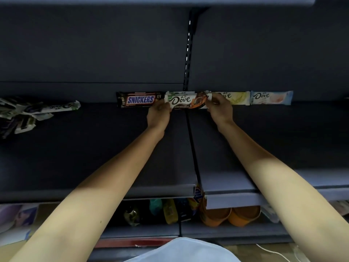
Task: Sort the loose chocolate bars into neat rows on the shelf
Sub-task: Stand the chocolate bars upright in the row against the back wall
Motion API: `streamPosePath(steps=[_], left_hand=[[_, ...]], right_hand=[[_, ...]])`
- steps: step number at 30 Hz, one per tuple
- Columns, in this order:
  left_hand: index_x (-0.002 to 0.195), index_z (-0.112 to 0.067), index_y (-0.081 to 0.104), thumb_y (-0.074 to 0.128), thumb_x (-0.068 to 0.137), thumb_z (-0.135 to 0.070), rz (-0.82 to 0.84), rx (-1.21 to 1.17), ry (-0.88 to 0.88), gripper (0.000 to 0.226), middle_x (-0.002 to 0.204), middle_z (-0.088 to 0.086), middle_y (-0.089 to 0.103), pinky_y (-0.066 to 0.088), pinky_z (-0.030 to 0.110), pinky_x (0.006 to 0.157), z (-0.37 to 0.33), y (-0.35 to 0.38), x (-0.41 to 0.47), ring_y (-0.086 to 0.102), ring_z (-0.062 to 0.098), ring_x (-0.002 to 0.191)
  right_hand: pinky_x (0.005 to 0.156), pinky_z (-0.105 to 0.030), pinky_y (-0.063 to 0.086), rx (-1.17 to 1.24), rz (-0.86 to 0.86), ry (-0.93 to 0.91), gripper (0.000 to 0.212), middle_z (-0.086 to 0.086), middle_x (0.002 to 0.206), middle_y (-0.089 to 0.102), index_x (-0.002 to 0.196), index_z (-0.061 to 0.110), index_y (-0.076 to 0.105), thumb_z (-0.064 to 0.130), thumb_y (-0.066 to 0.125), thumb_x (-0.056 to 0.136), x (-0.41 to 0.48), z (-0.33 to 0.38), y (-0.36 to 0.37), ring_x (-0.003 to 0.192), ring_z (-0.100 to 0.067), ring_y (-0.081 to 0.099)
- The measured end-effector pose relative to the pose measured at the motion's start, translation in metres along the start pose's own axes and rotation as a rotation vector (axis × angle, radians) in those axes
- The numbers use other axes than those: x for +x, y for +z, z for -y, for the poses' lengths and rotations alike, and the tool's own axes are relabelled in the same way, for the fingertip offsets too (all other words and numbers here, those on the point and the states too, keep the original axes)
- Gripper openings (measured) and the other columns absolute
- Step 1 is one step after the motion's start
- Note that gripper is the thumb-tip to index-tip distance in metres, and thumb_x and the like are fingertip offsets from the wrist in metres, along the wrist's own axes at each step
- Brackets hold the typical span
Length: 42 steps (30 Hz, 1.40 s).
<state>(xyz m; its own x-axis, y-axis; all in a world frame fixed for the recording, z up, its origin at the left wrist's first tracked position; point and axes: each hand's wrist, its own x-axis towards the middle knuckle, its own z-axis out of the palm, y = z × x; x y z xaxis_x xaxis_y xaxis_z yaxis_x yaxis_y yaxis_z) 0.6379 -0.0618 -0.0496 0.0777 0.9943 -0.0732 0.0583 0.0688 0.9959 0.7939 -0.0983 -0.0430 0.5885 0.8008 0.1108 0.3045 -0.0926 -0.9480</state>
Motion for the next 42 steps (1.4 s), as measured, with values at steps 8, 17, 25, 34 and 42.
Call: streamPosePath(steps=[8, 17, 25, 34, 42], left_hand=[[0.122, -0.017, 0.057, 0.048, 0.090, -0.017, 0.032, 0.039, -0.004, 0.033, 0.118, -0.003, 0.061, 0.041, 0.037, 0.104, 0.002, -0.002, 0.013, 0.054, 0.015, 0.112], [0.129, -0.013, 0.051, 0.049, 0.092, -0.013, 0.121, 0.075, -0.013, 0.037, 0.121, -0.003, 0.057, 0.040, 0.031, 0.104, 0.002, -0.004, 0.018, 0.052, 0.011, 0.110], [0.118, -0.013, 0.054, 0.045, 0.093, -0.009, 0.134, 0.033, -0.035, 0.027, 0.098, -0.003, 0.057, 0.045, 0.022, 0.086, 0.000, -0.005, 0.019, 0.053, 0.013, 0.101], [0.074, -0.020, 0.052, 0.044, 0.092, -0.007, 0.196, 0.066, -0.094, 0.023, 0.087, -0.001, 0.055, 0.043, 0.024, 0.085, -0.008, -0.011, 0.015, 0.051, 0.015, 0.095], [0.121, -0.016, 0.050, 0.048, 0.092, -0.010, 0.293, 0.009, -0.095, 0.030, 0.107, -0.004, 0.054, 0.041, 0.022, 0.085, -0.013, -0.015, 0.008, 0.050, 0.009, 0.099]], right_hand=[[0.095, -0.015, 0.038, 0.011, 0.046, -0.004, 0.037, 0.003, 0.119, 0.060, 0.126, 0.013, 0.057, 0.010, 0.049, 0.091, 0.003, 0.000, 0.006, 0.111, -0.009, 0.053], [0.088, -0.014, 0.035, 0.001, 0.063, 0.019, 0.035, 0.002, 0.117, 0.059, 0.125, 0.015, 0.056, 0.013, 0.049, 0.092, 0.006, -0.002, 0.003, 0.100, -0.003, 0.047], [0.093, -0.017, 0.033, -0.015, 0.094, 0.056, 0.046, -0.001, 0.136, 0.050, 0.137, 0.015, 0.044, 0.019, 0.053, 0.091, 0.006, 0.002, 0.001, 0.123, -0.013, 0.046], [0.103, -0.022, 0.034, -0.058, 0.102, 0.085, 0.052, -0.004, 0.141, 0.046, 0.138, 0.017, 0.040, 0.021, 0.057, 0.089, 0.004, 0.007, 0.001, 0.128, -0.016, 0.044], [0.100, -0.022, 0.036, -0.009, 0.038, 0.075, 0.055, -0.001, 0.136, 0.047, 0.139, 0.017, 0.037, 0.018, 0.057, 0.088, 0.000, 0.009, 0.001, 0.123, -0.014, 0.046]])
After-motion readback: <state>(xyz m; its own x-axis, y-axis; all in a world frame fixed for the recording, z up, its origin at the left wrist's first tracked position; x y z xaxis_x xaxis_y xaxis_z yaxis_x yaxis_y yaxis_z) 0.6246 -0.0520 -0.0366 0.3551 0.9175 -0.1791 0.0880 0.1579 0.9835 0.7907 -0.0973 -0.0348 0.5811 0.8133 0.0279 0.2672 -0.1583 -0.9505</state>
